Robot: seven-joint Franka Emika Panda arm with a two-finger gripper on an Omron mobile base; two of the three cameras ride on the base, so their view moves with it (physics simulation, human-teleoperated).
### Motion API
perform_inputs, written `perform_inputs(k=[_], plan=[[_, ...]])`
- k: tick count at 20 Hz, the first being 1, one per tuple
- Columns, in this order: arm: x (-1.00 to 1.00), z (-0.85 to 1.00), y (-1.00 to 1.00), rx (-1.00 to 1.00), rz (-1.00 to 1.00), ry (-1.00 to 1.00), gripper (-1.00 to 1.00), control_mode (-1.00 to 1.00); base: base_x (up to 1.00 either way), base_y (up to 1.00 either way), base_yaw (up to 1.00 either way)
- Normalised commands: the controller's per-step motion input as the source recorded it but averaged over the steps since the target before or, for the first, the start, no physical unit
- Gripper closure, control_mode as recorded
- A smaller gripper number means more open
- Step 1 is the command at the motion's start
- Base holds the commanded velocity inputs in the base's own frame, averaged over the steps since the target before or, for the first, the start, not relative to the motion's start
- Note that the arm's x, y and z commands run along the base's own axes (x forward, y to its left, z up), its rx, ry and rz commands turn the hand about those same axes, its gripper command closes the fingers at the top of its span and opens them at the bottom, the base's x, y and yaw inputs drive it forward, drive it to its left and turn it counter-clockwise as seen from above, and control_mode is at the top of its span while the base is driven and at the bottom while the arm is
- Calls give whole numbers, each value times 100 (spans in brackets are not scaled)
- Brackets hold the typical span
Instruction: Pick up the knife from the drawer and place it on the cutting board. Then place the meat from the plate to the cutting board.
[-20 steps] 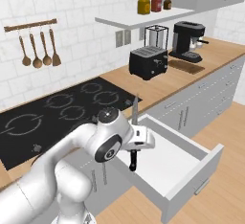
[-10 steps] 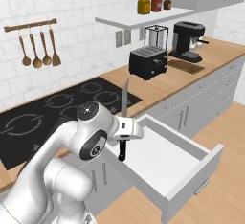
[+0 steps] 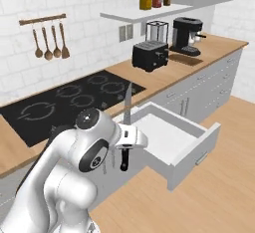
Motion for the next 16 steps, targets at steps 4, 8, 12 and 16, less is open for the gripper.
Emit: perform_inputs(k=[4,8,12,16], plan=[[0,0,0,0,0,0,100,100,-31,-66,-56],[0,0,0,0,0,0,100,100,6,-100,-51],[0,0,0,0,0,0,100,100,37,-96,-24],[0,0,0,0,0,0,100,100,76,-68,-5]])
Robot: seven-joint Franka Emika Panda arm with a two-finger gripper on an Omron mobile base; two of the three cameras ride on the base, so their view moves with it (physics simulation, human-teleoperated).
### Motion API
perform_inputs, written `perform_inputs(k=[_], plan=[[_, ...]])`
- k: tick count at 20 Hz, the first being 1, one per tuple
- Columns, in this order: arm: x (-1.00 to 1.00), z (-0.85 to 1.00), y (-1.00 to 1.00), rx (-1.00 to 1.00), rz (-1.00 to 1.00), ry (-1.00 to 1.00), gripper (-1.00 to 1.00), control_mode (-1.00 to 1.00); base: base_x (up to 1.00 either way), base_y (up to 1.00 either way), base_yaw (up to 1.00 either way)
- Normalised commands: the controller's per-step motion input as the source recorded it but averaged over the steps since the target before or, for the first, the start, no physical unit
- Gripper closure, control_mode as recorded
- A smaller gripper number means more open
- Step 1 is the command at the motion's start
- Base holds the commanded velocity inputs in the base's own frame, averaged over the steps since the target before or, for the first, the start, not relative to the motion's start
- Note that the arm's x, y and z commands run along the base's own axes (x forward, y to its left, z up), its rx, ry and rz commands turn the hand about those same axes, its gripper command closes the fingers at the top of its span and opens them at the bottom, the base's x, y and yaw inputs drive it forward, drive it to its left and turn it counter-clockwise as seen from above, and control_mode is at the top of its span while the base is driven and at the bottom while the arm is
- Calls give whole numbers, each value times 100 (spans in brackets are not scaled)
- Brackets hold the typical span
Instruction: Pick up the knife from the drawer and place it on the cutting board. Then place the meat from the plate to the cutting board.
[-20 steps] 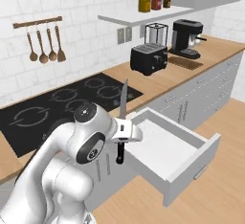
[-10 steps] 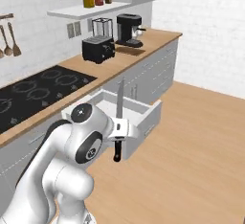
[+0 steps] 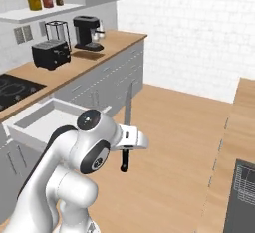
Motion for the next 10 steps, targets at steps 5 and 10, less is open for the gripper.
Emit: perform_inputs(k=[5,10], plan=[[0,0,0,0,0,0,100,100,100,-16,0],[0,0,0,0,0,0,100,100,100,-29,0]])
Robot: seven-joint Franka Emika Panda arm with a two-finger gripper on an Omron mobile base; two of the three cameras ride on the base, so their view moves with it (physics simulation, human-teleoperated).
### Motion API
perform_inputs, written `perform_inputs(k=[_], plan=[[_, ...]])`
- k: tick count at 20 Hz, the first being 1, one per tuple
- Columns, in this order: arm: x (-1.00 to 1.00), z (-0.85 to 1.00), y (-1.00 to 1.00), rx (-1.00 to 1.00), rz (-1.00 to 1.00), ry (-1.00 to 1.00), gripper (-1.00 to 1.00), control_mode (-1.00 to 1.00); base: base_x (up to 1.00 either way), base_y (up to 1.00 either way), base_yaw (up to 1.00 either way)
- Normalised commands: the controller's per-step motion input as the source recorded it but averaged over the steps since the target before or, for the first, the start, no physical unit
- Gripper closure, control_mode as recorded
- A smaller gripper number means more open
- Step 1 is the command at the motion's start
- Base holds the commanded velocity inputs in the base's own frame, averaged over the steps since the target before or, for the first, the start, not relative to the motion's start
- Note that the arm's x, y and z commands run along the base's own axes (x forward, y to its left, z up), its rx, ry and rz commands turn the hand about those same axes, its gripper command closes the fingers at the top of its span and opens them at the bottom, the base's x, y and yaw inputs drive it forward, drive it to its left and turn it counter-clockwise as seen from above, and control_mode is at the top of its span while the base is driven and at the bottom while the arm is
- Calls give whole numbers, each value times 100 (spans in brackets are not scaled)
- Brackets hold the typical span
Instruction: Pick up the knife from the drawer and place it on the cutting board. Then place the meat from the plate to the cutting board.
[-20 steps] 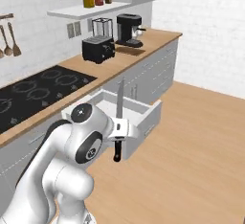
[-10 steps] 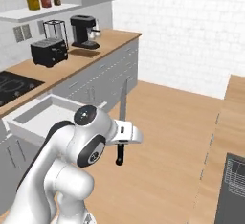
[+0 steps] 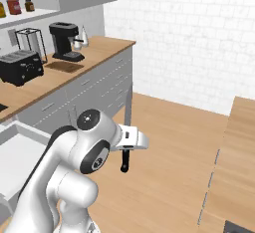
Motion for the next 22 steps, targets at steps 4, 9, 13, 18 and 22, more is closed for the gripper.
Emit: perform_inputs(k=[4,9,13,18,22], plan=[[0,0,0,0,0,0,100,100,100,-30,-1],[0,0,0,0,0,0,100,100,100,-10,0],[0,0,0,0,0,0,100,100,100,0,0],[0,0,0,0,0,0,100,100,100,0,19],[0,0,0,0,0,0,100,100,100,5,55]])
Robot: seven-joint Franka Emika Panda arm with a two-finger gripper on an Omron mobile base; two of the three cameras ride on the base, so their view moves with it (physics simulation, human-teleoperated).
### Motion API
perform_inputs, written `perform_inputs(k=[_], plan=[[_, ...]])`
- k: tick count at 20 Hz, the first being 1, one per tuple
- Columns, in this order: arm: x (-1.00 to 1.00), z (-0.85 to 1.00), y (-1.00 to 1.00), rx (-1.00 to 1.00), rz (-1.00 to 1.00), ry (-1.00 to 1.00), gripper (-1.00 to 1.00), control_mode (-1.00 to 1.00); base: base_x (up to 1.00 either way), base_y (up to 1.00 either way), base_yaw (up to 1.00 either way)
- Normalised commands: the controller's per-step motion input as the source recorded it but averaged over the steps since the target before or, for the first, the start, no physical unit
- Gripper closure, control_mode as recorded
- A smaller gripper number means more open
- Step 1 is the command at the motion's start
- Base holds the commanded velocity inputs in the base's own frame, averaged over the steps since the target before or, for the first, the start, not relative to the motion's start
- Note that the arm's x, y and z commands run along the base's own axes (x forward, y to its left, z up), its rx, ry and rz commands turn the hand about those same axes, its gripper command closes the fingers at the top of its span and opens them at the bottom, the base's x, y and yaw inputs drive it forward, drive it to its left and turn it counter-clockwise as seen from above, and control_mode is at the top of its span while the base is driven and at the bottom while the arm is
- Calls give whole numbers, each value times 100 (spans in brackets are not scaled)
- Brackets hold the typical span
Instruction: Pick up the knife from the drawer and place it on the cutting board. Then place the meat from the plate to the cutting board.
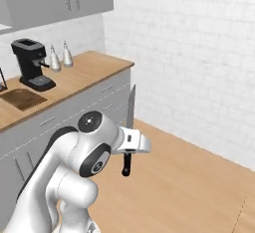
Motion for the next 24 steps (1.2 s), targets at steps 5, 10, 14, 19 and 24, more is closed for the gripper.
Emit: perform_inputs(k=[5,10,14,19,24], plan=[[0,0,0,0,0,0,100,100,100,9,62],[0,0,0,0,0,0,100,100,100,8,56],[0,0,0,0,0,0,100,100,72,27,63],[0,0,0,0,0,0,100,100,23,20,76],[0,0,0,0,0,0,100,100,35,-10,75]])
